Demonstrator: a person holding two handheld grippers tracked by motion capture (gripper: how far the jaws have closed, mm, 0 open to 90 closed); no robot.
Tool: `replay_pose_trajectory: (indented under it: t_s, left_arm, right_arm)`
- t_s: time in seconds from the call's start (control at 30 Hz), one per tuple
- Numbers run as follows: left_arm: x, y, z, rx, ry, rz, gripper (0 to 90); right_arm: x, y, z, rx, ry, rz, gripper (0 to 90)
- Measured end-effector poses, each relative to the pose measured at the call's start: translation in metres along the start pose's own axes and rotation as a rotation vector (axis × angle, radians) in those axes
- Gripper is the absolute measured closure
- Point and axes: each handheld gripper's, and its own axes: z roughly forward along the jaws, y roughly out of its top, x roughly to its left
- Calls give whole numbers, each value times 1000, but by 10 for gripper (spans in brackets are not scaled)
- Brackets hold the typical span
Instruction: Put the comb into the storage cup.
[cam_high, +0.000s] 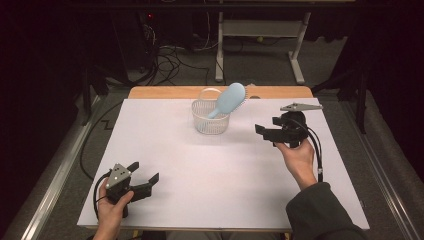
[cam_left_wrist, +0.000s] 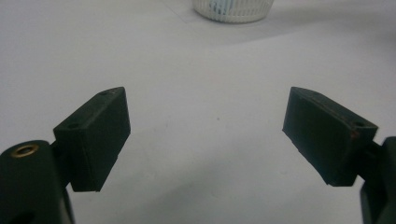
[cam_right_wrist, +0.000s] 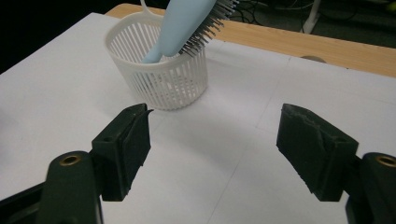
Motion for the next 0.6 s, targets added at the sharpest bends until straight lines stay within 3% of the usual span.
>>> replay_pose_trajectory:
  t_s: [0.23,0.6]
  left_arm:
    - [5,-2,-1,-9,-1,-17,158]
    - [5,-2,0,-17,-13,-18,157]
  right_arm:
    - [4,-4,-7,-11,-8,-17,265]
    - [-1,-18,-16,-23,-25,-9,258]
